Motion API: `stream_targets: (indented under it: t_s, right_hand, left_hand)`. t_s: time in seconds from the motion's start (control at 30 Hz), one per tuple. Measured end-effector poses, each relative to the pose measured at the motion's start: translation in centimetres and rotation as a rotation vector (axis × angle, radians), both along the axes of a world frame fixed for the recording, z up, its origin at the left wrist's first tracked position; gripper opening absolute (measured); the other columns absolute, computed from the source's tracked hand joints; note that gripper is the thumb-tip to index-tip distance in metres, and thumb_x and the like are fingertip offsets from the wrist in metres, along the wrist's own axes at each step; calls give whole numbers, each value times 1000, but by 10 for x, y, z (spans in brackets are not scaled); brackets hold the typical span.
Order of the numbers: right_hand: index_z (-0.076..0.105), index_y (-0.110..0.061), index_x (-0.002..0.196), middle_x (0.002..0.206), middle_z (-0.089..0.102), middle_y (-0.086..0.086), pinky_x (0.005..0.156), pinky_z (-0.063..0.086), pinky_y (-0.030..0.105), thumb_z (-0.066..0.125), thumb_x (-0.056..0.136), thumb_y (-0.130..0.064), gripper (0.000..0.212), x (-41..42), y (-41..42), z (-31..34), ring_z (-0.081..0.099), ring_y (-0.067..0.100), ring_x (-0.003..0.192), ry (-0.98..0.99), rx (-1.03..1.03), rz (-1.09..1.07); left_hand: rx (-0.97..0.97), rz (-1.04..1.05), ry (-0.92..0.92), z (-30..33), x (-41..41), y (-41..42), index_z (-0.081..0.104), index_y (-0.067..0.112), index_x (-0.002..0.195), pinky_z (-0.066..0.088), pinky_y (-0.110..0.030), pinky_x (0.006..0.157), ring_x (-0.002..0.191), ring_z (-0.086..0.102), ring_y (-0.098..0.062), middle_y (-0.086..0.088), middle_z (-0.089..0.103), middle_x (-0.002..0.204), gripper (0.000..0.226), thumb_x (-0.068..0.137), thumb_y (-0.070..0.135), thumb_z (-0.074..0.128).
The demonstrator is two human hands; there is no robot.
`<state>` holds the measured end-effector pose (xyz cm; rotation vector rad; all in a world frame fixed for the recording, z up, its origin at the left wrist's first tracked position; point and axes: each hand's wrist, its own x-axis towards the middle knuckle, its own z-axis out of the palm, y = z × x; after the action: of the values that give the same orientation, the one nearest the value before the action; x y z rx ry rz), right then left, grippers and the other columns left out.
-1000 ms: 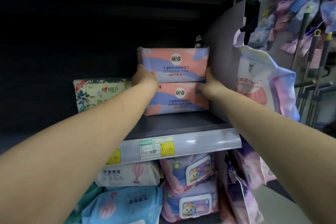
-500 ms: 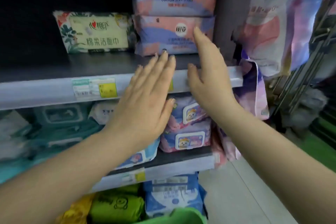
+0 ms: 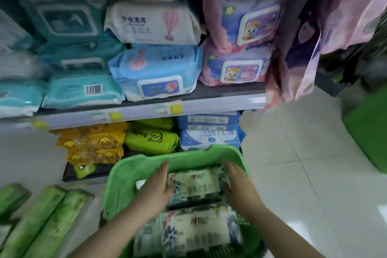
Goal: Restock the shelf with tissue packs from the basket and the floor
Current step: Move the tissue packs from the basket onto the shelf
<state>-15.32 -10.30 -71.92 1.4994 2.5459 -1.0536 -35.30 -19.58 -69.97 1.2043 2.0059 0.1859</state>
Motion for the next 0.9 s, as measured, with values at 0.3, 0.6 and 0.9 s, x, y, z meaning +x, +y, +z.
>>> stream_targets:
  t_s: [0.3, 0.6, 0.9]
  right_hand:
    - [35, -1, 131, 111, 61, 10, 73, 53, 26, 55, 91, -24, 51, 22, -38, -75, 56, 17, 86, -209, -630, -469]
    - [49, -12, 108, 100, 61, 5, 83, 48, 34, 59, 85, -16, 26, 14, -31, -20, 58, 22, 96, 31, -587, -464]
    - [54, -23, 102, 89, 69, -9, 62, 47, 5, 49, 81, 17, 45, -4, -53, 145, 64, -8, 81, 675, -272, -398]
  left_hand:
    - [-402, 527, -377, -74, 34, -39, 34, 1, 134, 46, -8, 53, 72, 49, -4, 4, 50, 88, 52, 91, 22, 55]
    - [-92, 674, -458, -20, 36, -40, 49, 2, 120, 45, -17, 51, 69, 55, -8, -1, 60, 86, 37, 86, 8, 59]
    - [496, 717, -455, 117, 23, -52, 36, 35, 122, 40, -22, 64, 82, 58, -5, 12, 59, 97, 48, 86, 14, 61]
